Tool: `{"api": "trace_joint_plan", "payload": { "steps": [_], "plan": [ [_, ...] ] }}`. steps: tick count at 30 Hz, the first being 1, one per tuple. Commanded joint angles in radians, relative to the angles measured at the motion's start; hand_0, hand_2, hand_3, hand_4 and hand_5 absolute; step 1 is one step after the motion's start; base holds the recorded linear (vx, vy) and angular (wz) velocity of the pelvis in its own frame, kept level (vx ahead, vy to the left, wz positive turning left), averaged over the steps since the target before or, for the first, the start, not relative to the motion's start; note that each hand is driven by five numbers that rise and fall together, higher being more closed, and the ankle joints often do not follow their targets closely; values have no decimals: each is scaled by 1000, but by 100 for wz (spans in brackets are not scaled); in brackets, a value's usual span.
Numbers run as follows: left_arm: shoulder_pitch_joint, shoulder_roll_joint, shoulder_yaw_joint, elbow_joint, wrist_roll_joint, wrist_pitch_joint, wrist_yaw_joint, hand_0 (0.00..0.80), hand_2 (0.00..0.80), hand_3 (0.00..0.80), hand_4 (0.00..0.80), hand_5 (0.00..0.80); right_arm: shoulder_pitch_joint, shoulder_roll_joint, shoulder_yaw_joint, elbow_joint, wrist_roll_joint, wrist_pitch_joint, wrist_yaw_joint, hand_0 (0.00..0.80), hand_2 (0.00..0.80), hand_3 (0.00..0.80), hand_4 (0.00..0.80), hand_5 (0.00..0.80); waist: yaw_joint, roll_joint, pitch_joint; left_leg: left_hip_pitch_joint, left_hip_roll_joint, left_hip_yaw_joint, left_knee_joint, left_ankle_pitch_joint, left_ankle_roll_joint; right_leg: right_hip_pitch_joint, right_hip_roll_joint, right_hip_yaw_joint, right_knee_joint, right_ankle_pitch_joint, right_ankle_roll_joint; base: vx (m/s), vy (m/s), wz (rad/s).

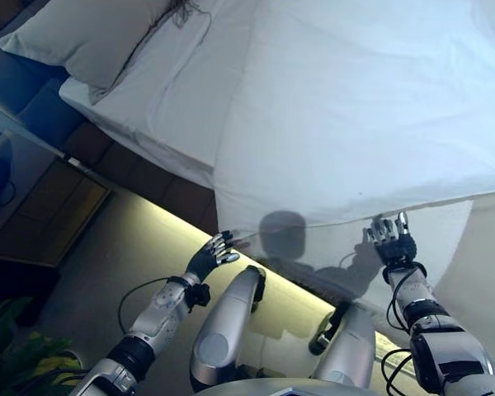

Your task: Make the bed neatly

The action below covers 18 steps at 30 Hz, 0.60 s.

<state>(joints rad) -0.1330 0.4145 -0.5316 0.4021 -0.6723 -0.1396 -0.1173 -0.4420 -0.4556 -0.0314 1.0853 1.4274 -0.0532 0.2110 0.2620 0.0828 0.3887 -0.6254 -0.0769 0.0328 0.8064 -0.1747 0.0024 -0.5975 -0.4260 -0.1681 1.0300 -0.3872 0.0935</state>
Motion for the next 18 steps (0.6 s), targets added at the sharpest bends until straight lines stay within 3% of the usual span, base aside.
{"api": "trace_joint_plan", "payload": {
  "steps": [1, 18],
  "plan": [
    [-28, -5, 20, -85, -30, -33, -7, 0, 0, 0, 0, 0, -70, -73, -62, 49, 71, 17, 52, 0, 0, 0, 0, 0, 18, 31, 20, -56, 14, 50, 19, 44, 66, -79, 13, 13, -92, 390, 59, -36, 36, 0],
    [-18, 18, 25, -87, -64, -55, -31, 0, 0, 0, 0, 0, -124, -124, -86, 45, 88, 52, 101, 0, 0, 0, 0, 0, 26, 43, 31, -81, 11, 49, 16, 53, 61, -119, 15, 26, -77, 407, 64, 35, 10, 1]
  ]
}}
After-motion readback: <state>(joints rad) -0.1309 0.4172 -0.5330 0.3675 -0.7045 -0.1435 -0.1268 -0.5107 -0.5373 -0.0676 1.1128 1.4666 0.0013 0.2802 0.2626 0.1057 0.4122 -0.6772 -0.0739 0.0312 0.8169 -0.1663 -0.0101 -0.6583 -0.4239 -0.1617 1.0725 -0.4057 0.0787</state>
